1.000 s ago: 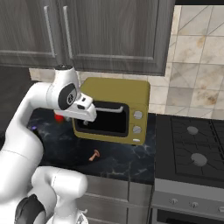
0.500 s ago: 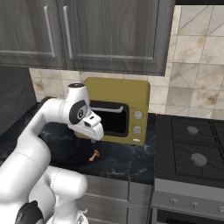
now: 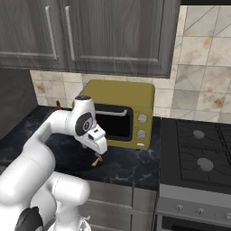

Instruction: Place the beers on the top shelf of the fridge to keep them out of children's reach, and place the mushroom on lower shelves for easy access.

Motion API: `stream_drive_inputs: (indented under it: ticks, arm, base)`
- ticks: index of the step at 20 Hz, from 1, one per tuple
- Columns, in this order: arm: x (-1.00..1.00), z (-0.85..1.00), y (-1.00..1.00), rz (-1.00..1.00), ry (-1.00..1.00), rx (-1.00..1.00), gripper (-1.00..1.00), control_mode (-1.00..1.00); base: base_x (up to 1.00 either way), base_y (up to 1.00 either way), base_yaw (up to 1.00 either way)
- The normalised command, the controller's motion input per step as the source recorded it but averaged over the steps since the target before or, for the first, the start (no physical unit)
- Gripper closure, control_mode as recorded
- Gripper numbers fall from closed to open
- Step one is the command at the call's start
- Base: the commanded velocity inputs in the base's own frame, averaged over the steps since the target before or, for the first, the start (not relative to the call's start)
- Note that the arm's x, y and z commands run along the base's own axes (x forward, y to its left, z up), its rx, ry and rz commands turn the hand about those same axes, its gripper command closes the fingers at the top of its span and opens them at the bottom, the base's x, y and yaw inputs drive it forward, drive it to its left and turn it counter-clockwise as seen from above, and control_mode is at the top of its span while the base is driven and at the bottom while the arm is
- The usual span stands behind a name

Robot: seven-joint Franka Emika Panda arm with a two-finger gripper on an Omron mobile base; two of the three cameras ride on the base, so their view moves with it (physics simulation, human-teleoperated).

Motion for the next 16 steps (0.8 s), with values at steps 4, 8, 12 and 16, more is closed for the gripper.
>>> stream_drive_inputs:
  ticks: [4, 8, 12, 16]
  arm:
    - [0.10, -0.37, 0.00, -0.03, 0.00, 0.00, -1.00, -1.00]
    - [0.11, -0.37, 0.00, -0.02, 0.00, 0.00, -1.00, -1.00]
    - [0.14, -0.34, 0.00, 0.00, 0.00, 0.00, -1.00, -1.00]
    - [0.17, -0.30, 0.00, 0.00, 0.00, 0.00, -1.00, -1.00]
  base:
    - [0.00, 0.00, 0.00]
    - [0.00, 0.00, 0.00]
    - [0.00, 0.00, 0.00]
    - [0.00, 0.00, 0.00]
